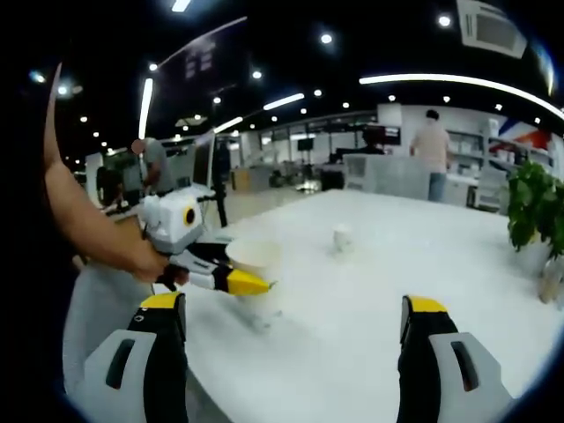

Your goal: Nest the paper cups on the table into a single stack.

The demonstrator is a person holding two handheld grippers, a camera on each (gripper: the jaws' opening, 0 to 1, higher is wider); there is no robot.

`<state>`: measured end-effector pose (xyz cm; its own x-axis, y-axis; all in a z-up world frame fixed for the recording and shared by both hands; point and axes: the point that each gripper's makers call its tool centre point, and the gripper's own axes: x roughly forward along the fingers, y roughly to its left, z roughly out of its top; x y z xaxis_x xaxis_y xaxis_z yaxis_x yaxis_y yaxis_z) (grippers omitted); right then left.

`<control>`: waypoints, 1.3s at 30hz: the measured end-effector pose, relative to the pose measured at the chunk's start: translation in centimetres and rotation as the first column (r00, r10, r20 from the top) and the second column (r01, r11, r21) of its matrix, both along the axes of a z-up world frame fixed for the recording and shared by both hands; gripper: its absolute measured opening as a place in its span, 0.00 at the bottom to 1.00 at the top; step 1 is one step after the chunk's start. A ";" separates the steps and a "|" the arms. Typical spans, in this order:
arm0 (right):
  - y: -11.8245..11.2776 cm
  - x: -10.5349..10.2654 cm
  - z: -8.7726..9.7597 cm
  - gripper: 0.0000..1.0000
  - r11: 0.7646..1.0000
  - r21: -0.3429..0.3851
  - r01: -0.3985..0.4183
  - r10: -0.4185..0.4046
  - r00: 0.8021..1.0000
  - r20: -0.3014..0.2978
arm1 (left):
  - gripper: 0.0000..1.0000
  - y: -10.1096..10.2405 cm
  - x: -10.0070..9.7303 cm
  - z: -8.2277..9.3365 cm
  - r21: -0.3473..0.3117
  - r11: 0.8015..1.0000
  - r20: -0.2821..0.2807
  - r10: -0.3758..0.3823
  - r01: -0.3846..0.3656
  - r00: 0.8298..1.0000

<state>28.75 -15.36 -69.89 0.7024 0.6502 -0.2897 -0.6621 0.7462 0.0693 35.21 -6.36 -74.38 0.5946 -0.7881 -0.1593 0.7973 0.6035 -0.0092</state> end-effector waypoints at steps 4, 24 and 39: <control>0.2 0.0 -0.1 1.00 1.000 0.000 -0.005 0.005 1.000 -0.001 | 0.45 0.0 0.1 -0.1 0.018 1.000 0.005 0.000 0.000 1.000; 0.3 1.4 0.9 1.00 1.000 0.010 -0.008 0.007 1.000 0.024 | 0.99 3.6 2.2 3.5 -0.038 0.995 -0.066 0.090 -0.093 0.994; -1.4 3.1 1.4 1.00 1.000 0.006 0.030 -0.030 0.998 0.046 | 0.99 11.2 1.5 5.5 0.037 0.987 -0.051 0.156 -0.154 0.986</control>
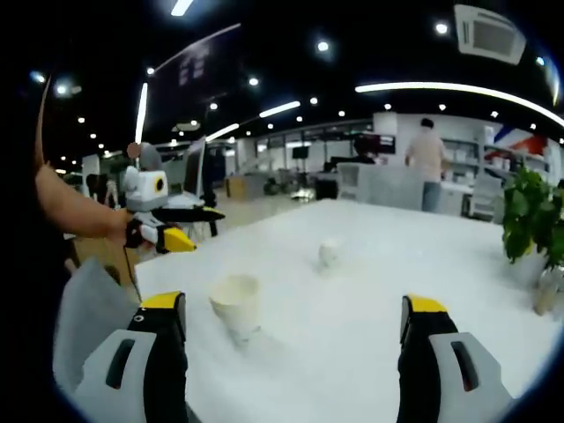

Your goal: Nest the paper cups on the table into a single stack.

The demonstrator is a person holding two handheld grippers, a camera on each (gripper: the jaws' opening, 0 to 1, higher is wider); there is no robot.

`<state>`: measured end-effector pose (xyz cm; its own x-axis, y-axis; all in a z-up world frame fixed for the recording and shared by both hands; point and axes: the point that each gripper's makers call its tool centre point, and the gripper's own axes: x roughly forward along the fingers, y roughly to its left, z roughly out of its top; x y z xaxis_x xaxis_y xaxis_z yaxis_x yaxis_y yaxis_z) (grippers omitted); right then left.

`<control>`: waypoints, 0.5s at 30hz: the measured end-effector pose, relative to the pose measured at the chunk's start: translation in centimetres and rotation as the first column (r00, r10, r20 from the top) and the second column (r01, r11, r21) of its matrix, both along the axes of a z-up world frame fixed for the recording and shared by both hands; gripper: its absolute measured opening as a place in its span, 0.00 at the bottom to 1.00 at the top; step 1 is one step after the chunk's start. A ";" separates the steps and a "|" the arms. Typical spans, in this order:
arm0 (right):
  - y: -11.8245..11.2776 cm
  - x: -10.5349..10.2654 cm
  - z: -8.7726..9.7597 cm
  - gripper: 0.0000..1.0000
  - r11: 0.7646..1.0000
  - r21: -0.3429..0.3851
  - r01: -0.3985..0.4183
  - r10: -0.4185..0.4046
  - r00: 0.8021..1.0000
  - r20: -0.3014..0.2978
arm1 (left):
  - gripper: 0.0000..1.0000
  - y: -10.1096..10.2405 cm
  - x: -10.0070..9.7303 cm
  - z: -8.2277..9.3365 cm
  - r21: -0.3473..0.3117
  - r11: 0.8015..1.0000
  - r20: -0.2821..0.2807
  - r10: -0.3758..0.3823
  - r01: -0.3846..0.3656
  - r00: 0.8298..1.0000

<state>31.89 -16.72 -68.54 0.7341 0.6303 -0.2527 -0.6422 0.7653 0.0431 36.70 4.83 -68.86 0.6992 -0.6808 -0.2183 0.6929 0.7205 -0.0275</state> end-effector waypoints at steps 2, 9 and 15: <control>-0.1 0.1 -0.1 1.00 1.000 -0.005 0.000 0.000 1.000 0.003 | 0.99 0.6 -0.8 -0.8 0.007 1.000 -0.051 -0.028 0.028 0.998; -0.5 0.9 -1.0 1.00 1.000 -0.027 -0.002 0.003 1.000 0.006 | 0.99 3.8 -1.8 -0.8 0.027 0.999 -0.047 0.038 -0.037 0.998; -0.8 1.5 -1.9 1.00 0.999 -0.034 -0.003 0.002 1.000 -0.009 | 0.99 6.3 -3.0 -1.3 0.060 0.996 -0.052 0.073 -0.070 0.996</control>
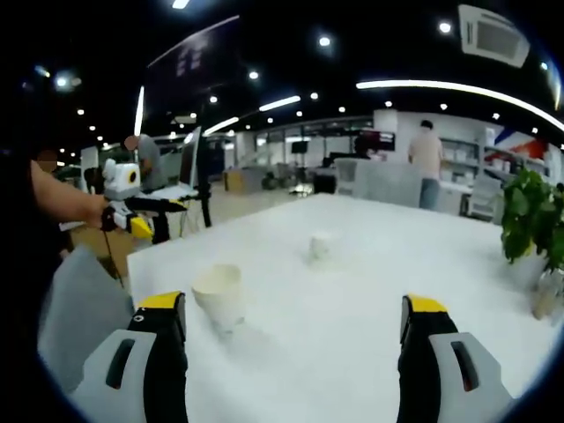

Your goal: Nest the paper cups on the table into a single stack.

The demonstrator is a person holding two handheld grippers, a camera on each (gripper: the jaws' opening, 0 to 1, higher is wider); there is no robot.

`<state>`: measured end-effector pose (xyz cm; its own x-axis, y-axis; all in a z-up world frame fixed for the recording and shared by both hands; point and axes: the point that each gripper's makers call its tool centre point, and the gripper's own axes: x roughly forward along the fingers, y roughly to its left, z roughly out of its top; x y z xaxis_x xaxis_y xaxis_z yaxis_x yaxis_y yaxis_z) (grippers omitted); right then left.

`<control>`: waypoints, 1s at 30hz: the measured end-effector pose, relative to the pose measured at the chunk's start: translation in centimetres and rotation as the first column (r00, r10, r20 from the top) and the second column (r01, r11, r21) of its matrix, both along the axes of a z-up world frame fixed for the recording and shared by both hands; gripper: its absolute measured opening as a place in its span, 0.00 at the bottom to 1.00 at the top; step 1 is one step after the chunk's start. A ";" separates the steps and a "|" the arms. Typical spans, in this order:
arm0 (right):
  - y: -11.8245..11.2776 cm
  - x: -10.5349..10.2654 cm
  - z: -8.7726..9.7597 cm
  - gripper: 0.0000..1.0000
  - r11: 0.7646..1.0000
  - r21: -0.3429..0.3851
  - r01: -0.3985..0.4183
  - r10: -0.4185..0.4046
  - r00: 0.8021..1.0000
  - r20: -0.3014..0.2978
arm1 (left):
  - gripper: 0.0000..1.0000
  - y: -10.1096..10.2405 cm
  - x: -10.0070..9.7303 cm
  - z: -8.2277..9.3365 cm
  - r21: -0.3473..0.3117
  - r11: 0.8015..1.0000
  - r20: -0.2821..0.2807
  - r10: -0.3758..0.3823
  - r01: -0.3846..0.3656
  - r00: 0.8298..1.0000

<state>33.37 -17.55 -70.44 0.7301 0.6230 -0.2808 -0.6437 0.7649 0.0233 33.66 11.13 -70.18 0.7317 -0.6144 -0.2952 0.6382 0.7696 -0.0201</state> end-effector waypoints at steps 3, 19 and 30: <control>0.0 0.0 -0.2 1.00 1.000 -0.001 -0.003 0.003 1.000 -0.001 | 0.99 0.6 -0.4 0.0 -0.010 1.000 -0.001 0.011 -0.011 1.000; -0.1 0.4 -1.2 1.00 1.000 -0.012 -0.018 0.019 1.000 0.011 | 0.99 1.2 -1.5 -0.3 0.008 1.000 -0.010 0.012 -0.012 1.000; 0.5 3.1 -2.6 1.00 0.999 -0.022 -0.037 0.038 0.999 0.002 | 0.99 1.0 -2.2 -0.4 0.016 1.000 -0.015 0.012 -0.012 1.000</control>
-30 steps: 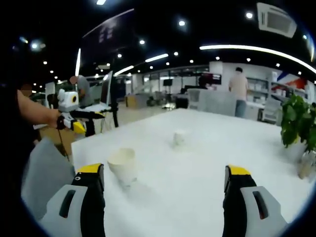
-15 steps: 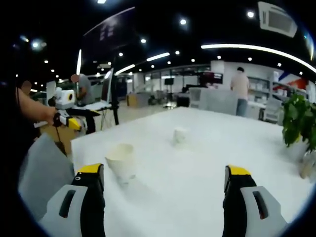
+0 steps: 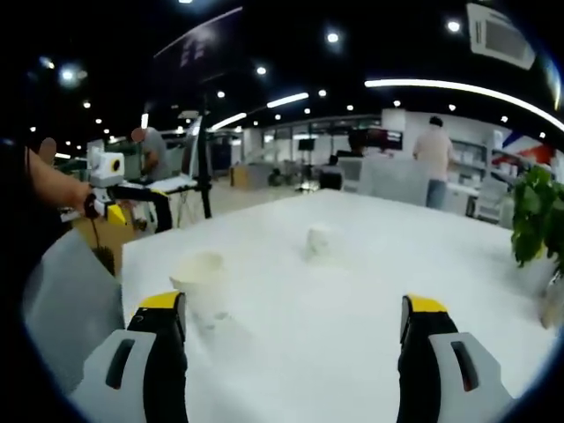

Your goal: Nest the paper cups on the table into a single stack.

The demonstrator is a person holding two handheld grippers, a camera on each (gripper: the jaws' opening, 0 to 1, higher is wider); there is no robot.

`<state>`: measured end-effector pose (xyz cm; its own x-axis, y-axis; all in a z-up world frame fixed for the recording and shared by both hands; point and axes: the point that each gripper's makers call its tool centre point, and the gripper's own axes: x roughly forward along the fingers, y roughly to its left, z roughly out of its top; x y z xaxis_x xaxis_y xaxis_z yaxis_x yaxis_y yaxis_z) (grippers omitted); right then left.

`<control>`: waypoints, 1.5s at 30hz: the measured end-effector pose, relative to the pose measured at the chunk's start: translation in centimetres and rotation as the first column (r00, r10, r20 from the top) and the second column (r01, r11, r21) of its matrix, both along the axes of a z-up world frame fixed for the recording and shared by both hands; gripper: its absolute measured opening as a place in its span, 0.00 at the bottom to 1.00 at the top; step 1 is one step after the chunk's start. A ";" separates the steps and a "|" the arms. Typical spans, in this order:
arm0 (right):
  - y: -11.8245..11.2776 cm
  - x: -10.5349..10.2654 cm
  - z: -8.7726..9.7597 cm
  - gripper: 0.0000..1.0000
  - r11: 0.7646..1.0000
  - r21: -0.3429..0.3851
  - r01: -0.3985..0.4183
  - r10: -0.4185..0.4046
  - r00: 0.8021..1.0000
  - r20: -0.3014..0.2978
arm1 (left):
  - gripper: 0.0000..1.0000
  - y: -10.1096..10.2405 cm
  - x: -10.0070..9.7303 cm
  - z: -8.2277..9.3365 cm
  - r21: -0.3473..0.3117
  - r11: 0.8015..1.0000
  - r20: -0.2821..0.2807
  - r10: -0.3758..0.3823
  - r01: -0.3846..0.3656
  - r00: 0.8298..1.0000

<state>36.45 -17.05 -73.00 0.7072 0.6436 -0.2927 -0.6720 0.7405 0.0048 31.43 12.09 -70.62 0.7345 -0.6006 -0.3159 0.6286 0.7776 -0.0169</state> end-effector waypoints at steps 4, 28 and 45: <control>-0.4 1.9 -1.0 0.98 1.000 -0.004 0.016 -0.016 1.000 -0.014 | 0.99 0.0 0.0 0.0 -0.019 1.000 -0.005 0.010 -0.010 1.000; 4.2 10.8 -2.8 1.00 0.999 0.035 -0.029 0.029 0.999 -0.021 | 0.99 -1.6 -1.4 -1.1 0.006 1.000 -0.039 -0.013 0.014 0.999; 8.3 17.3 -4.8 1.00 0.999 0.025 -0.022 0.021 1.000 0.012 | 0.99 -1.3 -1.8 -2.5 0.003 1.000 -0.069 0.014 -0.014 0.998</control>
<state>53.79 -8.77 -77.82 0.6964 0.6656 -0.2684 -0.6878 0.7258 0.0151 29.59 10.79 -73.13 0.7193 -0.5894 -0.3677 0.6150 0.7864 -0.0573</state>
